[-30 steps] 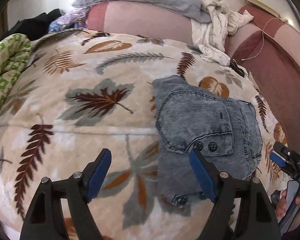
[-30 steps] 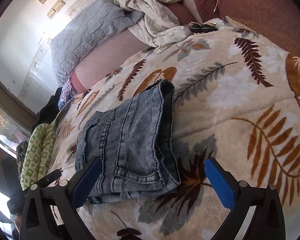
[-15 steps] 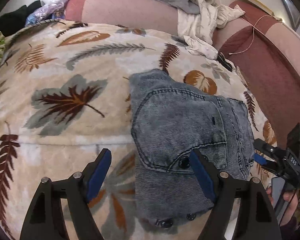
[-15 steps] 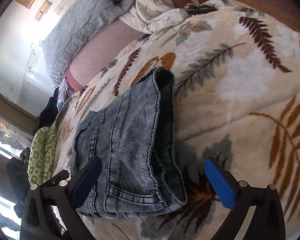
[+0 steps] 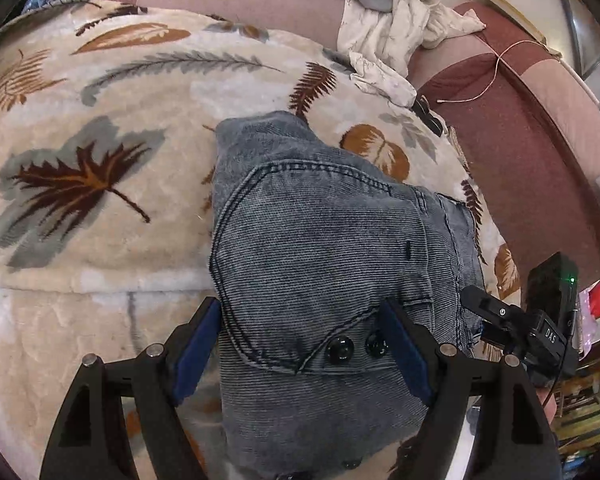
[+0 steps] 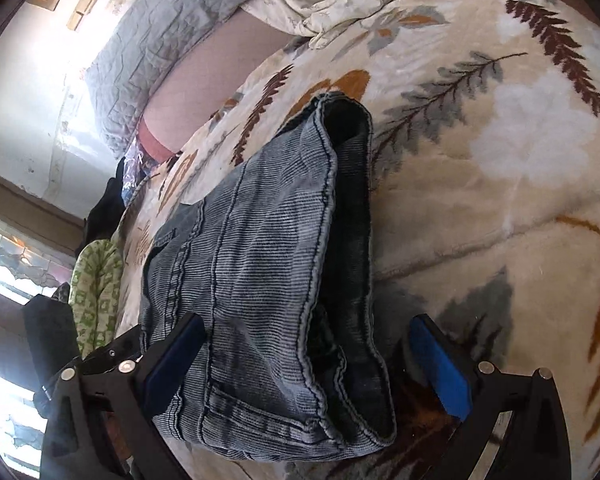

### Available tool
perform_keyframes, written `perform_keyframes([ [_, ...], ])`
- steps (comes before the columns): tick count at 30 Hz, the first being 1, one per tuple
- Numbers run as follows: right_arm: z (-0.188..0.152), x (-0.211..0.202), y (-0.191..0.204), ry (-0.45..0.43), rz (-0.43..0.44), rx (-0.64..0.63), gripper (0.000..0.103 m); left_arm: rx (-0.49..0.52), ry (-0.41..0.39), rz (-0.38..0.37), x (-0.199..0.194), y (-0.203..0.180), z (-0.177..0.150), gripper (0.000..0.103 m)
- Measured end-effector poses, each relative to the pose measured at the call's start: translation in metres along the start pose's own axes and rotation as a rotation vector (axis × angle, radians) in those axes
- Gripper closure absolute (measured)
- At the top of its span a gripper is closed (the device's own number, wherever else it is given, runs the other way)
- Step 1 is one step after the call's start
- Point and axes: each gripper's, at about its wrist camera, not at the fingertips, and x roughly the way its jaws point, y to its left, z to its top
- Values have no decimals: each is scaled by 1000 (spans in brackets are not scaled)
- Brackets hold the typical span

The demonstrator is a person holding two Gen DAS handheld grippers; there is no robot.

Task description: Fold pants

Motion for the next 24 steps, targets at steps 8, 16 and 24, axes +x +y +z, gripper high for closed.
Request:
perform_keyframes([
  [8, 1, 14, 16, 36, 33, -41, 0, 2, -8, 9, 4, -2, -1, 22],
  [16, 8, 31, 9, 86, 140, 18, 0, 13, -18, -7, 7, -4, -1, 24],
  [24, -3, 22, -5, 57, 239, 80, 35, -1, -43, -19, 2, -1, -4, 37],
])
